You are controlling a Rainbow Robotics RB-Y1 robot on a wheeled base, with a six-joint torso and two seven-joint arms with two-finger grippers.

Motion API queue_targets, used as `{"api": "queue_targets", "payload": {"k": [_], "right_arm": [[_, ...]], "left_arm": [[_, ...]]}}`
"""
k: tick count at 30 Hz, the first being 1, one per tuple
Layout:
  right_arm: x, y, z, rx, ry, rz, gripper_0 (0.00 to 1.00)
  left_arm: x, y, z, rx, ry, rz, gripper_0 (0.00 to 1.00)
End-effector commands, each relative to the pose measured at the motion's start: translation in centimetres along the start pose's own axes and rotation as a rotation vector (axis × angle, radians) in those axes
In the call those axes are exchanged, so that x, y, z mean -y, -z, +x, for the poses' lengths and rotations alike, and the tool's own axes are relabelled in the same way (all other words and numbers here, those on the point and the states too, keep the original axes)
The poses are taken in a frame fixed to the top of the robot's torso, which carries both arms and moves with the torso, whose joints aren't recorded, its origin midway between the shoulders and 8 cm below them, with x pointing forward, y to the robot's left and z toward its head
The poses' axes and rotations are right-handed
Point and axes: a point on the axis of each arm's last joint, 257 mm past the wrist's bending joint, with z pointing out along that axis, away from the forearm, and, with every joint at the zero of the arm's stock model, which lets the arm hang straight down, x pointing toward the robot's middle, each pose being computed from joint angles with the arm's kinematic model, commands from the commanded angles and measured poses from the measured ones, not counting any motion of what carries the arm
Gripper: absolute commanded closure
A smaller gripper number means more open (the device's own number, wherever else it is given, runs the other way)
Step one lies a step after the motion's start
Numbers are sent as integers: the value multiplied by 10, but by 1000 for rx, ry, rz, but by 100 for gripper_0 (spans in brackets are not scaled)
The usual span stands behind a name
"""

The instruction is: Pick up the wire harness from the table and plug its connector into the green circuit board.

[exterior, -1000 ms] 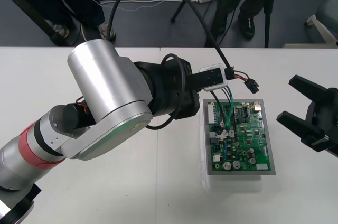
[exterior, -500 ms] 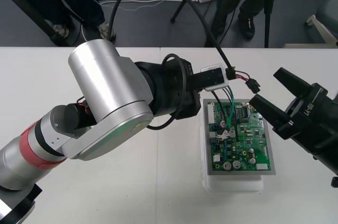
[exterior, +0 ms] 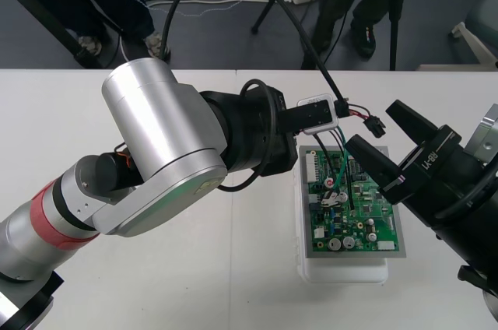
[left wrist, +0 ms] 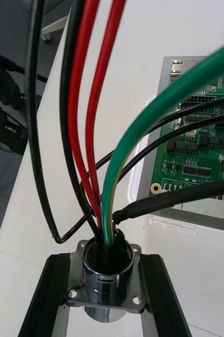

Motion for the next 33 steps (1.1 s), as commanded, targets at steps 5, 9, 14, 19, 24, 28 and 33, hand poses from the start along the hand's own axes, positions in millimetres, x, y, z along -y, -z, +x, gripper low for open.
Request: {"api": "queue_targets", "payload": {"k": [5, 9, 14, 19, 24, 28, 33], "right_arm": [[-17, 1, -6, 35, -69, 39, 0], [-18, 6, -7, 28, -77, 71, 0], [-16, 9, -10, 26, -86, 113, 0], [-16, 4, -10, 26, -106, 145, 0], [-12, -3, -7, 28, -110, 182, 0], [-11, -4, -7, 30, -106, 189, 0], [-13, -5, -6, 27, -101, 186, 0]], "left_arm": [[-6, 5, -40, 100, -60, -32, 90], [-7, 5, -39, 96, -61, -33, 90], [-8, 5, -36, 90, -62, -34, 90], [-7, 5, -36, 91, -65, -34, 90], [-8, 5, -36, 91, -62, -35, 89], [-7, 4, -35, 88, -61, -32, 90], [-6, 4, -37, 91, -63, -32, 90]]}}
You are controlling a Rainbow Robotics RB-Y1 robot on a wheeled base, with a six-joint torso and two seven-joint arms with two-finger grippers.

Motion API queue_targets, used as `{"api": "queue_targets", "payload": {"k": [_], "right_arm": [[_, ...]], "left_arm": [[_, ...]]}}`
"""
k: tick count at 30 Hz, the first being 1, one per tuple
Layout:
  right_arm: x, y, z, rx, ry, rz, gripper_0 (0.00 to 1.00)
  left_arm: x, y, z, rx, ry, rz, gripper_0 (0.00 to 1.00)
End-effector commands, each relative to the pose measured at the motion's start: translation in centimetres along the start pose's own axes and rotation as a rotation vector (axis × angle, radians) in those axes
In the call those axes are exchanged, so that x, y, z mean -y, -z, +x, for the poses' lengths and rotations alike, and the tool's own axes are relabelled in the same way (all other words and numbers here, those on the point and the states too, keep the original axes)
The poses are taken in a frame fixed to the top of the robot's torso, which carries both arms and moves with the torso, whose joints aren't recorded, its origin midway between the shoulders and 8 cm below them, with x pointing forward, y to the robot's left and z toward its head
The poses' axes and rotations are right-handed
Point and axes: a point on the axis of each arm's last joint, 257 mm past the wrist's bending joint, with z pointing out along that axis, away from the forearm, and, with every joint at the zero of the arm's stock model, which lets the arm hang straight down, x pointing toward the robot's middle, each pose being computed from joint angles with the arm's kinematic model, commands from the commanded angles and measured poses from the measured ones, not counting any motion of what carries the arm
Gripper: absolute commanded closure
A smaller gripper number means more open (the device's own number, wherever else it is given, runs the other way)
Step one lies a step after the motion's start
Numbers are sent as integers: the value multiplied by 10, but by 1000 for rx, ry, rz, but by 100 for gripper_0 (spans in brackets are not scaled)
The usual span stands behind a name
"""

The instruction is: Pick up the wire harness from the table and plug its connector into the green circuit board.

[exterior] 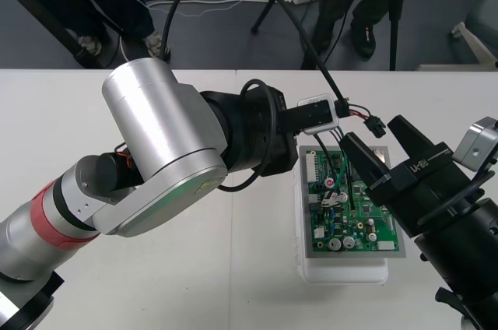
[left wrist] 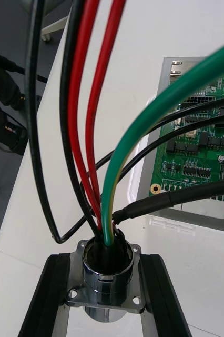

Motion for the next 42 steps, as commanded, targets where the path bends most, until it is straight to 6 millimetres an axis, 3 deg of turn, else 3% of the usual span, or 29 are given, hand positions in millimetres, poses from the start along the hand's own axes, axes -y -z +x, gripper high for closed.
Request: {"api": "queue_targets", "payload": {"k": [1, 20, 42], "right_arm": [[-20, -5, -15, 39, -9, -32, 0], [-26, -8, -19, 54, -3, -47, 0], [-23, 0, -51, 112, -30, -36, 0]], "left_arm": [[-7, 4, -36, 89, -64, -33, 90], [-9, 3, -48, 135, -76, -46, 90], [-12, 4, -62, 189, -86, -65, 90]]}}
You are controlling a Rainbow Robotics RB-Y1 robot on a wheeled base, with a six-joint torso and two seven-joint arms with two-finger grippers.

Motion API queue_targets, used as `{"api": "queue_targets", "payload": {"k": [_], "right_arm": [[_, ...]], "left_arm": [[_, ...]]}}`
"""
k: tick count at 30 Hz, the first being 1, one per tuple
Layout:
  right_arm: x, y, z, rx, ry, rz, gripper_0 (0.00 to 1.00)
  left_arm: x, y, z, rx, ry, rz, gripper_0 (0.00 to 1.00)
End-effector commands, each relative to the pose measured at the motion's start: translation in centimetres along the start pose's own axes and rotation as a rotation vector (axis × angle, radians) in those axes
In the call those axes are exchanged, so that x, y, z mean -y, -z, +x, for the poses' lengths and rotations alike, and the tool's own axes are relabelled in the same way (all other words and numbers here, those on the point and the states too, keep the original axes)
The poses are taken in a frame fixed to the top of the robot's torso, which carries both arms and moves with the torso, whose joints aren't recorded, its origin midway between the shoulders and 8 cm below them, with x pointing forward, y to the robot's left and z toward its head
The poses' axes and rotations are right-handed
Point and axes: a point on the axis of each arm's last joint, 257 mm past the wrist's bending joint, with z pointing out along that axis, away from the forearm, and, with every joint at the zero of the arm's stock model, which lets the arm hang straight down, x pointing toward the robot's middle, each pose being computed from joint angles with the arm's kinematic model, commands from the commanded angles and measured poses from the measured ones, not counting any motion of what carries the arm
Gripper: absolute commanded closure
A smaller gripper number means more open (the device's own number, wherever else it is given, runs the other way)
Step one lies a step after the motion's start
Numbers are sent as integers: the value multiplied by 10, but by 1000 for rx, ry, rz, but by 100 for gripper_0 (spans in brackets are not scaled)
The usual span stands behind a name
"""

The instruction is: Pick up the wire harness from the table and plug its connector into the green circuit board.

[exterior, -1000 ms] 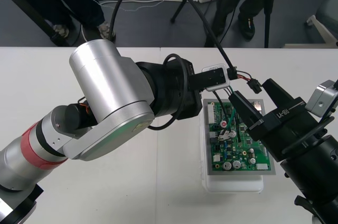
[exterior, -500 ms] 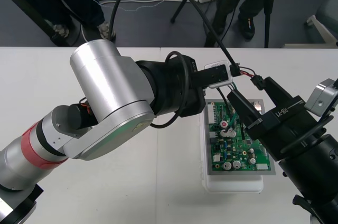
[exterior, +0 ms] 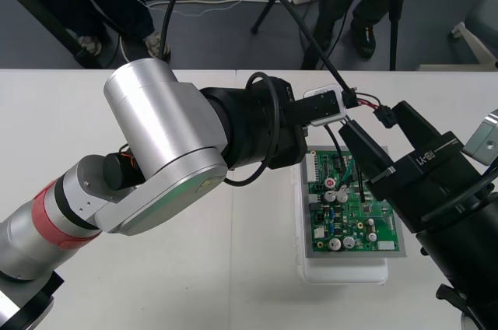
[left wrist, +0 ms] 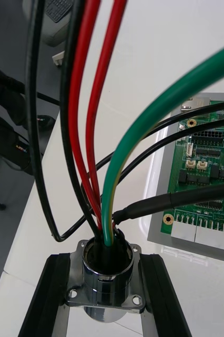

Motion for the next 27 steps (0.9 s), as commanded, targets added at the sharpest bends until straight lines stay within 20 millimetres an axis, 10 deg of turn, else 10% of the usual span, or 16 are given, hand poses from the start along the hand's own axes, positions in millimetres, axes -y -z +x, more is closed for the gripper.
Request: {"api": "queue_targets", "payload": {"k": [1, 22, 23, 24, 25, 27], "right_arm": [[-4, 2, -26, 53, -47, -4, 0], [-2, 3, -27, 56, -47, 2, 0], [-1, 3, -27, 57, -45, 5, 14], [-1, 3, -27, 58, -45, 3, 61], [-1, 3, -27, 58, -45, 3, 82], [-2, 3, -28, 59, -46, 3, 100]], "left_arm": [[-2, 3, -41, 103, -90, -25, 90], [-2, 2, -41, 102, -93, -25, 90], [-1, 2, -40, 101, -92, -24, 90], [-2, 2, -40, 100, -93, -25, 90], [-2, 2, -41, 102, -93, -25, 90], [-2, 2, -41, 101, -93, -26, 90]]}}
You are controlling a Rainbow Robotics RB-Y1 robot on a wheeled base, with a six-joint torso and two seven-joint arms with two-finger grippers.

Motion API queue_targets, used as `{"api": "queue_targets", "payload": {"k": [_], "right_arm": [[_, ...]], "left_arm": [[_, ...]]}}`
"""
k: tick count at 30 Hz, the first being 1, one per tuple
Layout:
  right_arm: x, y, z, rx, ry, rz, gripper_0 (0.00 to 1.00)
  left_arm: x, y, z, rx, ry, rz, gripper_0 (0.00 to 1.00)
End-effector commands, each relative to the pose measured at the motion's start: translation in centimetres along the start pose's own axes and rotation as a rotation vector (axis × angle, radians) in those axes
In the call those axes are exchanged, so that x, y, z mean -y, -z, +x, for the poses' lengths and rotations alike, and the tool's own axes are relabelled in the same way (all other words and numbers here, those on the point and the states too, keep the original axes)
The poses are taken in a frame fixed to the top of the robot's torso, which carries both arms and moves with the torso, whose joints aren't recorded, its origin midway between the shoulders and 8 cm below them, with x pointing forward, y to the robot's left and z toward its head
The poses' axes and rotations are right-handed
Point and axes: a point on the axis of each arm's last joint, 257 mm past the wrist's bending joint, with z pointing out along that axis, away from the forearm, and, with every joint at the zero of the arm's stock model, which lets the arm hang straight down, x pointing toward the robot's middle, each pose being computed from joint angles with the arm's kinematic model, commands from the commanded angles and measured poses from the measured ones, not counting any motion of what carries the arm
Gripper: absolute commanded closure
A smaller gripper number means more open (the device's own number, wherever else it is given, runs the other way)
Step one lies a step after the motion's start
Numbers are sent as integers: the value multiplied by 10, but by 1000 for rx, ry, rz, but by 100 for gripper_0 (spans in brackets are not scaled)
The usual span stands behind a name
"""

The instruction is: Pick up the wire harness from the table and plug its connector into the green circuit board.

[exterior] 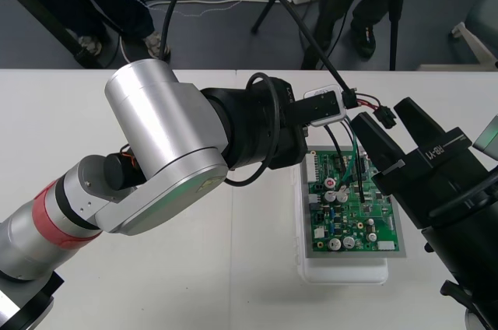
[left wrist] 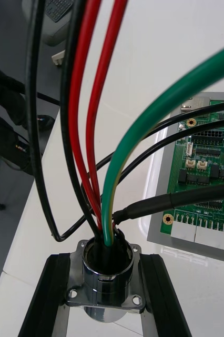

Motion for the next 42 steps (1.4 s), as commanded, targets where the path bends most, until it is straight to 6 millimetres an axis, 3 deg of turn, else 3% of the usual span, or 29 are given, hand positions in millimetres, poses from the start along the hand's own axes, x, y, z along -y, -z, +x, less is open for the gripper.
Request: {"api": "queue_targets", "payload": {"k": [1, 34, 42], "right_arm": [[-6, 3, -20, 41, -21, -5, 100], [-6, 3, -20, 42, -18, -7, 100], [-7, 3, -21, 43, -23, -8, 100]], "left_arm": [[-2, 3, -41, 103, -93, -26, 90], [-1, 1, -37, 92, -135, -25, 89], [9, -5, -39, 100, -163, -9, 89]]}}
